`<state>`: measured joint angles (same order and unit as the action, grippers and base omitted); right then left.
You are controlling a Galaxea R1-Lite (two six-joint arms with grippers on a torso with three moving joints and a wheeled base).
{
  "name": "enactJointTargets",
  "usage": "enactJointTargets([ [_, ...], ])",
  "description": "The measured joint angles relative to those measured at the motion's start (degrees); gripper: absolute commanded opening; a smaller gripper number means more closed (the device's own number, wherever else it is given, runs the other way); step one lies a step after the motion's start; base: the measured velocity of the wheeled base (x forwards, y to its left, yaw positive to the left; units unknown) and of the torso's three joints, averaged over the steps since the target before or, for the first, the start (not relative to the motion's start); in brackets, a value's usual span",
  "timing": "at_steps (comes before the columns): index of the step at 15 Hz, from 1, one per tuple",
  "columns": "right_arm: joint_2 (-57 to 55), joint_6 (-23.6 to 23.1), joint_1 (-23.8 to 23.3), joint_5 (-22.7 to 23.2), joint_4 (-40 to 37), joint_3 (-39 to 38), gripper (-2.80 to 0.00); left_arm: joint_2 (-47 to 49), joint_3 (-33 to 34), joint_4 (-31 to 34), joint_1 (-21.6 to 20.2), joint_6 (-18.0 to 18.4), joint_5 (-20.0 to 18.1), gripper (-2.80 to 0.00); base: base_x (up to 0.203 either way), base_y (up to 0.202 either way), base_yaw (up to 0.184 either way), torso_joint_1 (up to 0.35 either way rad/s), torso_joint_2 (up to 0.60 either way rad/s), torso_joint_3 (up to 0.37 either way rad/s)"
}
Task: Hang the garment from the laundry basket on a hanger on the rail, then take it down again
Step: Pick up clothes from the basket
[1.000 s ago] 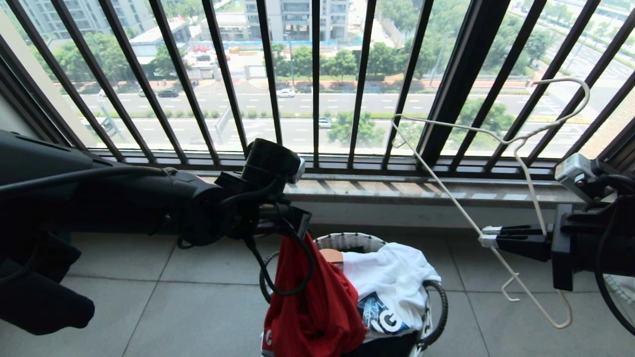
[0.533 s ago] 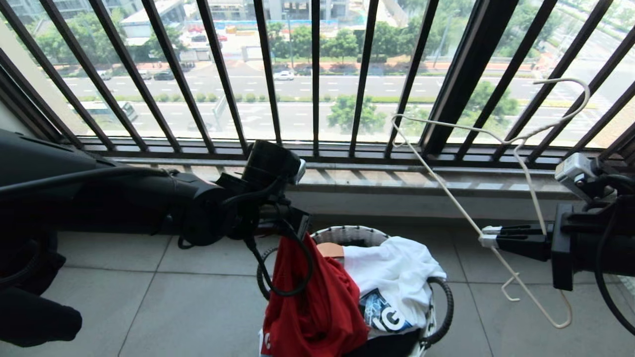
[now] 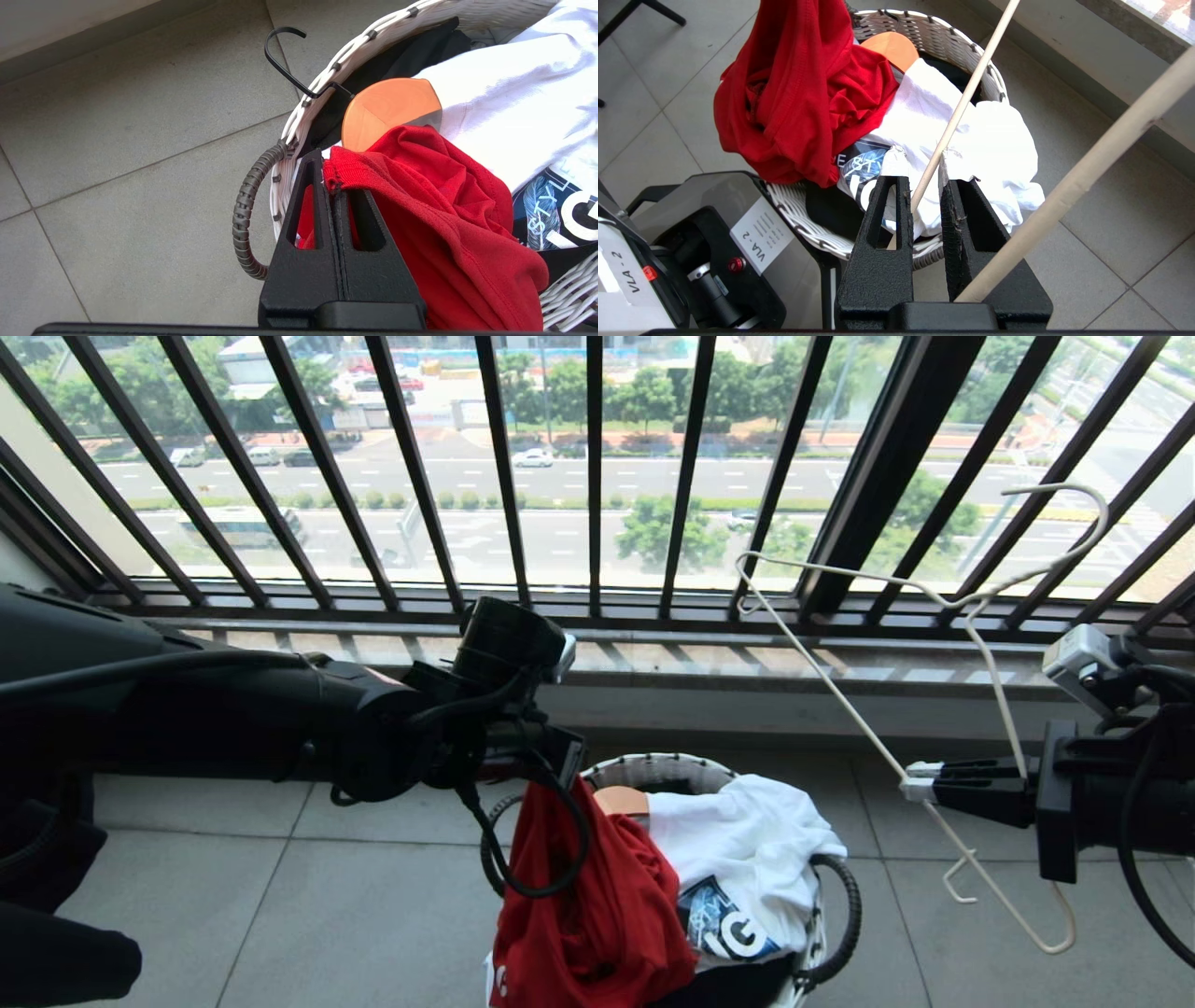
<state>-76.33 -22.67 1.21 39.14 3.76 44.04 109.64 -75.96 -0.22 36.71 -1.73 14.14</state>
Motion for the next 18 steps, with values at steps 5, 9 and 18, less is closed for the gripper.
enactJointTargets([
  [5,0.0,0.0,0.0,0.0,0.0,0.0,-2.8,-0.2,0.1,0.1,0.0,0.0,0.1,-2.8,0.0,0.0,0.0,0.003,0.0,0.139],
  [9,0.0,0.0,0.0,0.0,0.0,0.0,-2.8,-0.4,0.3,0.1,0.0,0.1,0.1,-2.8,0.0,0.0,0.0,0.001,0.0,0.2],
  [18,0.0,0.0,0.0,0.0,0.0,0.0,-2.8,-0.4,0.3,0.1,0.0,0.1,0.1,-2.8,0.0,0.0,0.0,0.002,0.0,0.206],
])
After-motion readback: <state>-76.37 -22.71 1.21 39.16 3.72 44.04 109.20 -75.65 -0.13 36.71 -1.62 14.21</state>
